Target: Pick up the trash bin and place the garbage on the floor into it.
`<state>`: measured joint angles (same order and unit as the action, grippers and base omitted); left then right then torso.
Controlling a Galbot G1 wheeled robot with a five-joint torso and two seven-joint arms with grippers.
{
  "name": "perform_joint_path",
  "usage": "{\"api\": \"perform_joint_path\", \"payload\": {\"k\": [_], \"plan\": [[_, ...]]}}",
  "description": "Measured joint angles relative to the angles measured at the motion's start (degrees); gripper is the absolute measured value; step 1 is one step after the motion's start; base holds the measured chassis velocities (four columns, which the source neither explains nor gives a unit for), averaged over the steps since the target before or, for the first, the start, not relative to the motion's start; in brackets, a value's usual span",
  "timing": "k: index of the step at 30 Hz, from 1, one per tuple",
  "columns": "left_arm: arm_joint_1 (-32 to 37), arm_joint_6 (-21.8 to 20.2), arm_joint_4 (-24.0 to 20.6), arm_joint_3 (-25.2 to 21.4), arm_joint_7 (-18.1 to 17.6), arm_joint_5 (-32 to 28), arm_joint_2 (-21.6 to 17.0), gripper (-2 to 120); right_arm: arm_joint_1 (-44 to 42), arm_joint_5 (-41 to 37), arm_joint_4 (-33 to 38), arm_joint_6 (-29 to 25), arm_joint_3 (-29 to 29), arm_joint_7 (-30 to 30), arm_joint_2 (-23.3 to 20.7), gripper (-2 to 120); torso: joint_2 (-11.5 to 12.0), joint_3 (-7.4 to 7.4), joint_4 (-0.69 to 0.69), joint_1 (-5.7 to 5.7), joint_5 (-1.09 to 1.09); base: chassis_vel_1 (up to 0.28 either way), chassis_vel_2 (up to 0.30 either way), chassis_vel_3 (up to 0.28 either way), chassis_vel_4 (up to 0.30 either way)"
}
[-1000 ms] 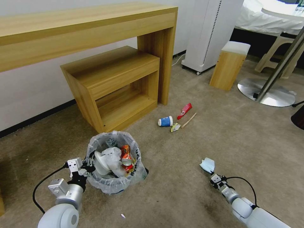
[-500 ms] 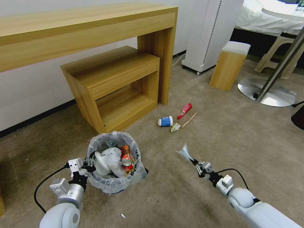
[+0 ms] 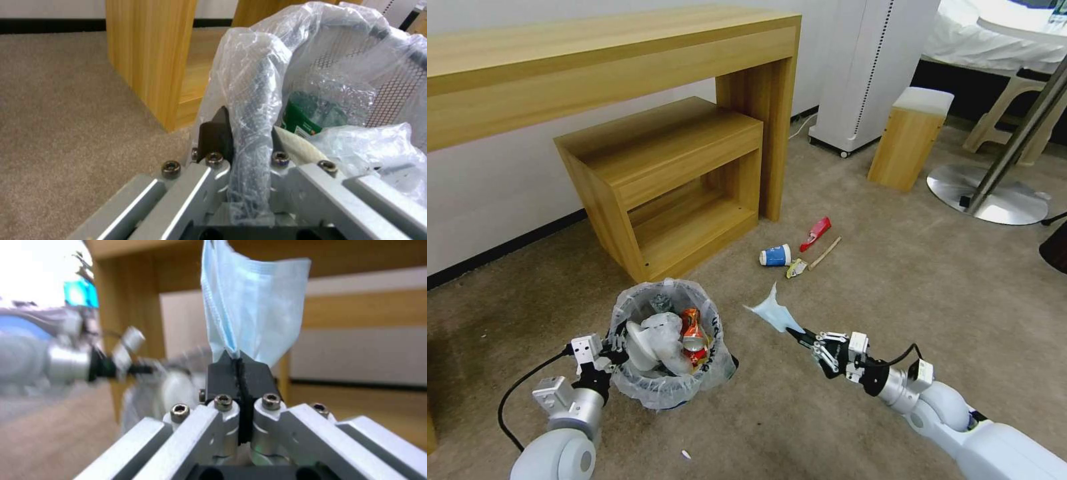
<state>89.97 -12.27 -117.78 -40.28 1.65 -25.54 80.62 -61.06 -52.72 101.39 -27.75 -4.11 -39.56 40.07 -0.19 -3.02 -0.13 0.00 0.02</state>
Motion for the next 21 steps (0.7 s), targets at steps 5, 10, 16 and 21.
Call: {"api": "perform_joint_path", "payload": {"k": [5, 10, 16, 21], "plan": [[0.7, -0.2, -1.3, 0.6, 0.1, 0.5, 0.1, 2, 5.6, -3.9, 3.6, 3.6, -6.1, 1.2, -0.4, 0, 0.0, 0.0, 0.01, 0.0, -0.01, 0.0, 0.0, 0.0, 0.0], [0.5, -0.5, -1.7, 1.2, 0.1, 0.5, 0.1, 2, 7.4, -4.4, 4.2, 4.4, -8.7, 2.3, -0.5, 0, 0.0, 0.0, 0.01, 0.0, -0.01, 0.0, 0.0, 0.0, 0.0], [0.8, -0.8, -3.0, 1.8, 0.2, 0.5, -0.3, 2, 11.5, -4.6, 1.4, 5.1, -14.5, 5.1, 0.5, 0, 0.0, 0.0, 0.01, 0.0, -0.01, 0.0, 0.0, 0.0, 0.0], [1.6, -0.9, -4.5, 1.8, 0.3, 0.4, -0.4, 2, 13.2, -3.9, -2.9, 5.0, -16.0, 6.6, 2.7, 0, 0.0, 0.0, 0.0, 0.0, -0.02, 0.0, 0.0, 0.0, 0.0]]}}
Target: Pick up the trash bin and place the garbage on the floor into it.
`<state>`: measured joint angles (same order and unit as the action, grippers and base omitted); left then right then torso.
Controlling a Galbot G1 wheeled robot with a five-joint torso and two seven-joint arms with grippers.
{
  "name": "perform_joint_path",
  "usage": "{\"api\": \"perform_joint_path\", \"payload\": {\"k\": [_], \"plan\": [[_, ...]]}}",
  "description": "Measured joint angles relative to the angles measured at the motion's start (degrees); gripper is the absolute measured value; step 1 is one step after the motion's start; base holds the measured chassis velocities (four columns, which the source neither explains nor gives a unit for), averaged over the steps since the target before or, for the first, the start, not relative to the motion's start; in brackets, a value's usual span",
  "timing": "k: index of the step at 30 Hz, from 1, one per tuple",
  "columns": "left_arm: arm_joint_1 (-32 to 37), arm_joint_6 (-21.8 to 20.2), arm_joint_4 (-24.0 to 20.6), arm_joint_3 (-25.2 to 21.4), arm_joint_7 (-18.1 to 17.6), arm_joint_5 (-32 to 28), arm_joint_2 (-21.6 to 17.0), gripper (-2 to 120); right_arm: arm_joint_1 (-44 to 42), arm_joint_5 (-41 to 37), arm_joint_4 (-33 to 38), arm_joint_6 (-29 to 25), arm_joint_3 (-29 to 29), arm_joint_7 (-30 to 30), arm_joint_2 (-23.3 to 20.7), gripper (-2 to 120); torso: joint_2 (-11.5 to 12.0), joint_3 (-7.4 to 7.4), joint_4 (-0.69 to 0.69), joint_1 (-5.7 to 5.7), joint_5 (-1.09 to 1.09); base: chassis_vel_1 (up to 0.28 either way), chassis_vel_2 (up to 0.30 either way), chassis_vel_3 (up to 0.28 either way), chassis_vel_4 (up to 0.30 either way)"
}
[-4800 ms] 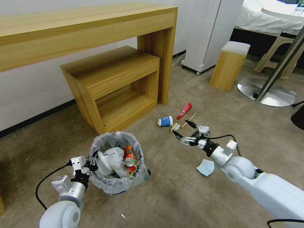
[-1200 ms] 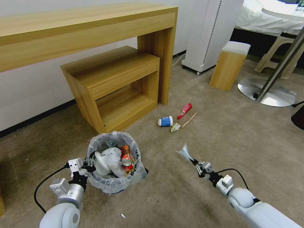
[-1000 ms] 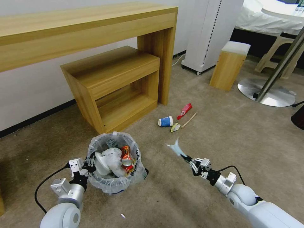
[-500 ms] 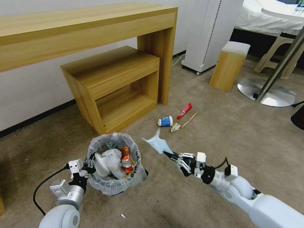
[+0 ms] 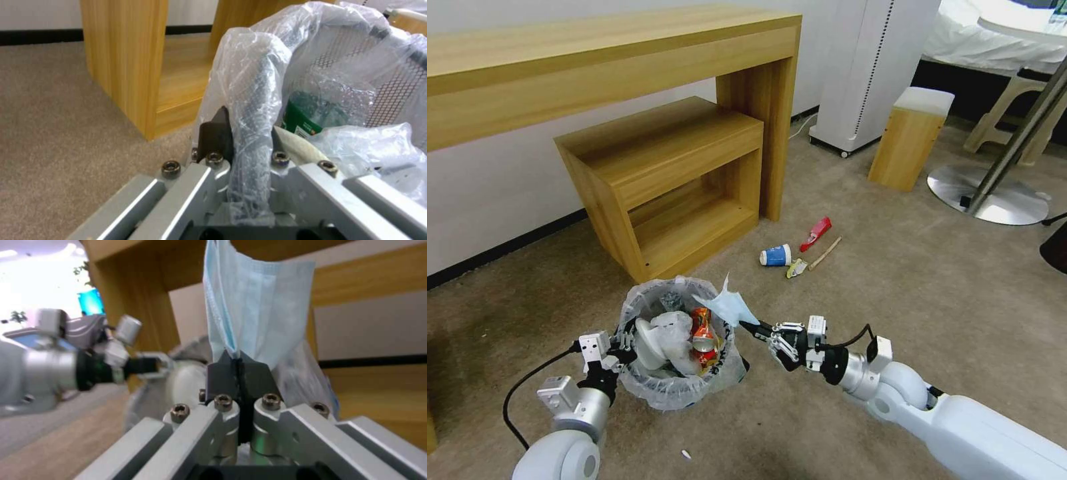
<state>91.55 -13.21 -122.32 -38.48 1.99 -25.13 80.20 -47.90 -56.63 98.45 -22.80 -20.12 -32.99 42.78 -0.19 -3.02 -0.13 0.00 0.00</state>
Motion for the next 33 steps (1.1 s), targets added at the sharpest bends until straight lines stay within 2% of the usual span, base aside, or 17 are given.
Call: {"api": "perform_joint_path", "payload": {"k": [4, 10, 21, 30, 33], "plan": [[0.5, -0.3, -1.4, 0.1, 0.1, 0.0, 0.0, 2, 0.9, 0.8, -2.5, -0.1, -1.7, 1.3, 1.4, 0, 0.0, 0.0, 0.0, 0.0, 0.0, 0.0, 0.0, 0.0, 0.0], [0.8, -0.8, -2.5, 0.3, 0.4, -0.1, -0.1, 2, 1.7, 1.2, -2.5, -0.1, -4.1, 1.6, 2.3, 0, 0.0, 0.0, 0.0, 0.0, 0.0, 0.0, 0.0, 0.0, 0.0], [0.4, -0.9, -2.1, 0.5, 0.4, -0.2, -0.4, 2, 1.4, 0.3, -0.8, 0.0, -7.0, -1.5, 0.4, 0, 0.0, 0.0, 0.0, 0.0, 0.0, 0.0, 0.0, 0.0, 0.0], [0.7, -0.9, -2.1, 0.7, 0.6, -0.2, -0.3, 2, -0.2, 2.0, -2.9, 0.2, -7.2, 2.2, 0.3, 0, 0.0, 0.0, 0.0, 0.0, 0.0, 0.0, 0.0, 0.0, 0.0], [0.8, -0.9, -2.1, 0.8, 0.6, -0.2, -0.3, 2, -0.2, 2.3, -3.1, 0.4, -7.1, 3.3, 0.8, 7, 0.0, 0.01, 0.0, 0.0, 0.0, 0.0, 0.0, 0.0, 0.0]]}}
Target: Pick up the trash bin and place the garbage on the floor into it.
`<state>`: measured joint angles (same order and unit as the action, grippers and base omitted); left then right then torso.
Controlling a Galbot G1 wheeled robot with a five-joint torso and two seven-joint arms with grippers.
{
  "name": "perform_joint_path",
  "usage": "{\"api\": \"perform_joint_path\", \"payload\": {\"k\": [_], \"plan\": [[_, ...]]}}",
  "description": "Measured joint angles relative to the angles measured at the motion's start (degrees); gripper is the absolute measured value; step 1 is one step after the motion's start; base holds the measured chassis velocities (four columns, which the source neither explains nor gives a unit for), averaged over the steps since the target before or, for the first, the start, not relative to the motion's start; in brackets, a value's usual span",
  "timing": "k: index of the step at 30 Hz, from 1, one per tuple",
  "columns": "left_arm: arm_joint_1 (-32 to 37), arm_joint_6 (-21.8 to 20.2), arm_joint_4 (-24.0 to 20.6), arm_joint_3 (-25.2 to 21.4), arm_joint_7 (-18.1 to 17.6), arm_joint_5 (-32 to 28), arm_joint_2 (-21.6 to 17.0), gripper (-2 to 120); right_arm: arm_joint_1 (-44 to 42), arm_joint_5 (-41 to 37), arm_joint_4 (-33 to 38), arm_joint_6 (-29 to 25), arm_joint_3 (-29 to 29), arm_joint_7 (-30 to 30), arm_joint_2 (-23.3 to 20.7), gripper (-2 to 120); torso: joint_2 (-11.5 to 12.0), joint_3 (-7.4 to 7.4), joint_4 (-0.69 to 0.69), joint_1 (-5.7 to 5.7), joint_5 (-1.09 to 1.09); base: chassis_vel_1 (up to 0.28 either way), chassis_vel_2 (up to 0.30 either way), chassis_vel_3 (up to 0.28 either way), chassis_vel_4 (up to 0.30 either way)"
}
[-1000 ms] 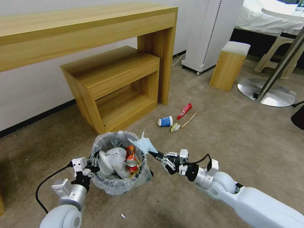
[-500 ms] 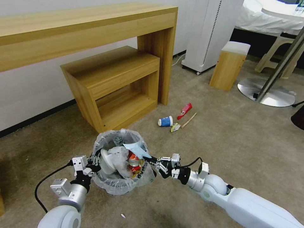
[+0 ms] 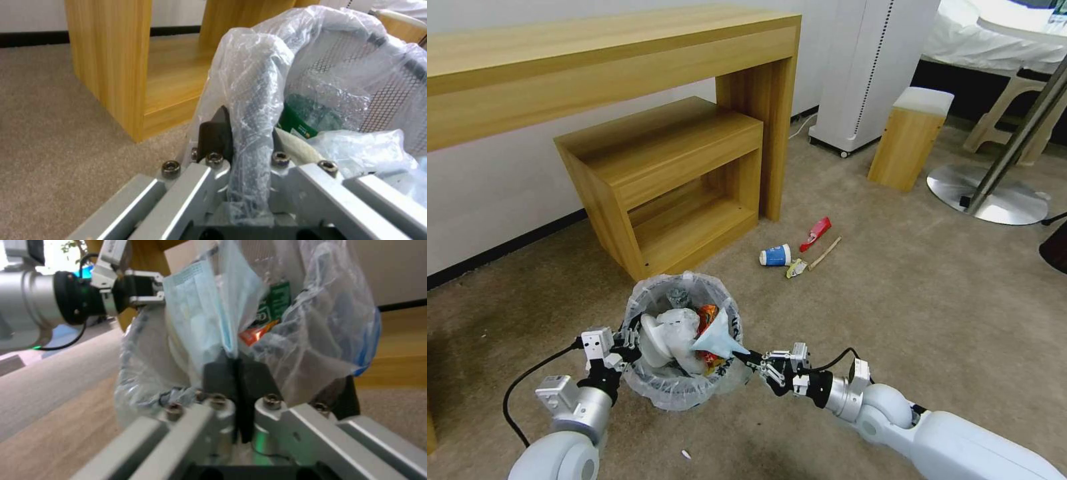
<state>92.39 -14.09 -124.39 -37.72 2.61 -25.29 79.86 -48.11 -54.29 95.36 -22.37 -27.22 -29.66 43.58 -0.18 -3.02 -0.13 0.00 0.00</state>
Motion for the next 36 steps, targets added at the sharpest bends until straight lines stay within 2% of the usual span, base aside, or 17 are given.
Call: {"api": "perform_joint_path", "payload": {"k": [6, 7, 10, 11, 14, 18, 21, 22, 24, 33, 36], "plan": [[-0.1, 0.2, 0.4, 0.0, 0.1, 0.0, -0.3, 2, -0.1, 0.1, 1.4, 0.4, 0.6, 1.0, 0.3, 30, 0.0, 0.0, 0.0, 0.0, 0.01, 0.0, 0.0, 0.0, 0.0], [-0.1, 0.2, 0.4, 0.0, 0.1, 0.0, -0.3, 2, -0.1, 0.1, 1.4, 0.4, 0.6, 1.0, 0.3, 30, 0.0, 0.0, 0.0, 0.0, 0.01, 0.0, 0.0, 0.0, 0.0], [-0.3, 0.2, 0.6, 0.1, 0.1, -0.1, -0.4, 2, -0.4, 0.5, 2.5, 0.6, 1.4, 1.7, 0.1, 46, 0.0, 0.0, 0.0, 0.0, 0.0, 0.0, 0.0, 0.0, 0.0], [-0.3, 0.2, 0.6, 0.1, 0.1, -0.1, -0.4, 2, -0.4, 0.5, 2.5, 0.6, 1.4, 1.7, 0.1, 46, 0.0, 0.0, 0.0, 0.0, 0.0, 0.0, 0.0, 0.0, 0.0], [-0.6, 0.2, 1.3, -0.1, 0.1, -0.6, -0.7, 2, -1.5, 0.8, 3.8, 0.8, 3.0, 3.6, -0.2, 62, 0.0, 0.0, 0.0, 0.0, 0.0, 0.0, 0.0, 0.0, 0.0], [-0.8, 0.2, 2.0, -0.3, 0.1, -0.7, -1.1, 2, -2.1, 0.7, 4.6, 0.8, 4.5, 4.6, -0.2, 71, 0.0, 0.0, 0.0, 0.0, 0.01, 0.0, 0.0, 0.0, 0.0], [-0.9, 0.2, 2.4, 0.0, 0.0, -0.7, -1.1, 2, -3.0, 0.7, 5.2, 0.8, 6.6, 4.9, 0.1, 87, 0.0, 0.0, 0.0, 0.0, 0.0, 0.0, 0.0, 0.0, 0.0], [-0.9, 0.2, 2.4, 0.0, 0.0, -0.7, -1.1, 2, -3.0, 0.7, 5.2, 0.8, 6.6, 4.9, 0.1, 87, 0.0, 0.0, 0.0, 0.0, 0.0, 0.0, 0.0, 0.0, 0.0], [-1.1, 0.1, 2.7, -0.1, -0.1, -1.0, -1.7, 2, -3.5, 0.7, 5.7, 0.7, 8.0, 5.0, 0.2, 96, 0.0, 0.0, 0.0, 0.0, 0.01, 0.0, 0.0, 0.0, 0.0], [-1.4, -2.3, 2.7, -1.2, -1.2, -4.5, -5.3, 2, -4.6, 0.5, 7.0, 1.1, 13.1, 9.1, 0.0, 100, 0.0, 0.0, 0.0, 0.0, 0.0, 0.0, 0.0, 0.0, 0.0], [-1.6, -3.3, 2.5, -1.6, -1.4, -5.5, -6.4, 2, -5.3, 0.8, 7.1, 1.9, 17.4, 13.7, -0.1, 100, 0.0, 0.0, 0.01, 0.0, 0.0, 0.0, 0.0, 0.0, 0.0]]}}
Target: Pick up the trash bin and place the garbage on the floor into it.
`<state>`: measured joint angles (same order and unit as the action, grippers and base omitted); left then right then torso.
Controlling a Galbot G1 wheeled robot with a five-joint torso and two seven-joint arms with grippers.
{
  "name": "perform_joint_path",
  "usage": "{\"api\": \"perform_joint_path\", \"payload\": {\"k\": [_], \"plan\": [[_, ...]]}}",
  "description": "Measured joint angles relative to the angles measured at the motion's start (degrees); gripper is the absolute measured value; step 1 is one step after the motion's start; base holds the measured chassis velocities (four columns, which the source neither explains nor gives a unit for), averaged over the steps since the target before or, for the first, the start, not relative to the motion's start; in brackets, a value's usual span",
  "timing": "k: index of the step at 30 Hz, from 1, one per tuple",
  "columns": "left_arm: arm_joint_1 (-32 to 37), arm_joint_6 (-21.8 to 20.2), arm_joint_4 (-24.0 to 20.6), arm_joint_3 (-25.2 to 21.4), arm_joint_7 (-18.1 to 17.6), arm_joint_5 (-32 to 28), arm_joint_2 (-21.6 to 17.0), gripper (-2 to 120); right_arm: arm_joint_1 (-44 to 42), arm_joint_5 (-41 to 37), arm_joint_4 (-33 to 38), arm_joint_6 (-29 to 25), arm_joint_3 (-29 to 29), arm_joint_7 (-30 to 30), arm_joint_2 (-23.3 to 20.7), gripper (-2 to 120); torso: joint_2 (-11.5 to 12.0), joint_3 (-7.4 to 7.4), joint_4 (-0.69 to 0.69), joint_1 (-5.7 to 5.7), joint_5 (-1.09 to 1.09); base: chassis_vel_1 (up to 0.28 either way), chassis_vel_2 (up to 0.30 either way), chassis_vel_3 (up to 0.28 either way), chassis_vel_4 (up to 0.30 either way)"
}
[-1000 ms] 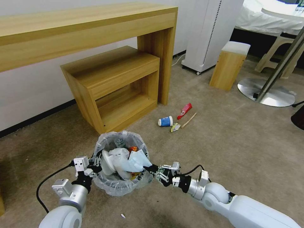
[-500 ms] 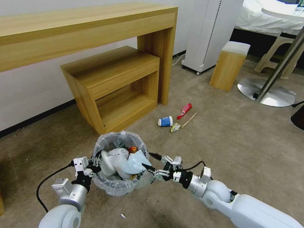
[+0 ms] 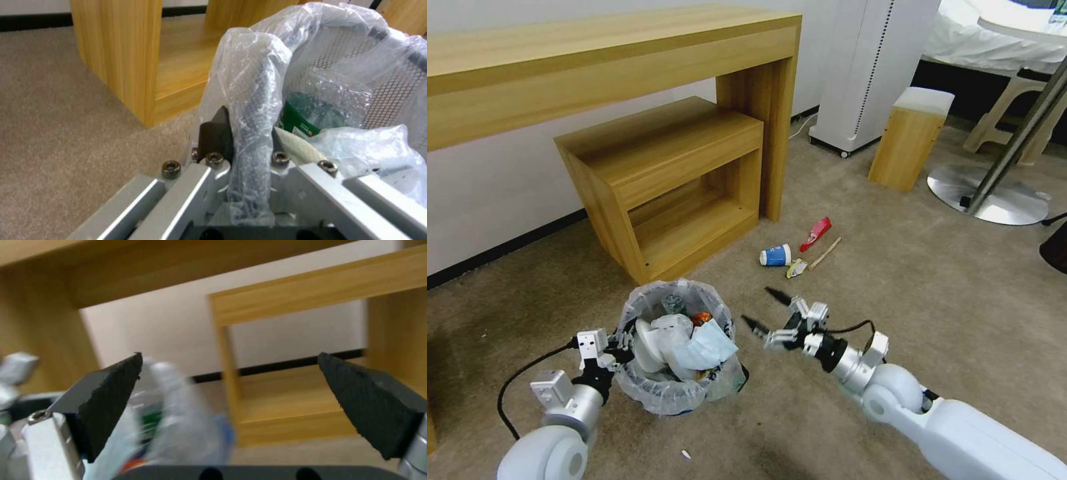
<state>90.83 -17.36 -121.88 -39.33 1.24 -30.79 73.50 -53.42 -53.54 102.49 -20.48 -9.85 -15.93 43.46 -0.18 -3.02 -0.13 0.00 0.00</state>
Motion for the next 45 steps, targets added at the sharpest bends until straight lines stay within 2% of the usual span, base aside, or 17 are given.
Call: {"api": "perform_joint_path", "payload": {"k": [9, 14, 20, 30, 45], "plan": [[0.0, 0.0, 0.0, -0.3, 0.1, 0.2, 0.5, 2, -2.4, 1.2, -1.6, 0.4, 6.1, 3.3, -0.3, 100, 0.0, 0.0, 0.01, 0.0, -0.02, 0.0, 0.0, 0.0, 0.0], [-0.7, 0.1, 0.8, 0.3, 0.3, 0.4, 0.5, 2, -5.3, 1.8, -3.1, 1.2, 11.1, 5.8, -1.4, 100, 0.0, 0.0, -0.03, 0.0, 0.0, 0.0, 0.0, 0.0, 0.0], [-0.3, 0.7, 0.9, -0.2, 0.6, 0.9, 0.8, 2, -6.9, 5.9, -6.8, -0.5, 13.8, 9.2, 0.2, 100, 0.0, 0.0, 0.01, 0.0, -0.02, 0.0, 0.0, 0.0, 0.0], [-0.5, 0.8, 0.9, -0.6, 0.6, 0.9, 0.2, 2, -8.3, 8.4, -8.2, -1.7, 15.4, 9.1, 0.3, 100, 0.0, 0.0, 0.0, 0.0, 0.0, 0.0, 0.0, 0.0, 0.0], [-1.5, 0.9, 2.3, -0.2, 0.7, 0.0, -1.9, 2, -10.2, 13.7, -11.4, -3.8, 21.0, 7.5, 1.8, 100, 0.0, 0.0, -0.01, 0.0, 0.0, 0.0, 0.0, 0.0, 0.0]]}}
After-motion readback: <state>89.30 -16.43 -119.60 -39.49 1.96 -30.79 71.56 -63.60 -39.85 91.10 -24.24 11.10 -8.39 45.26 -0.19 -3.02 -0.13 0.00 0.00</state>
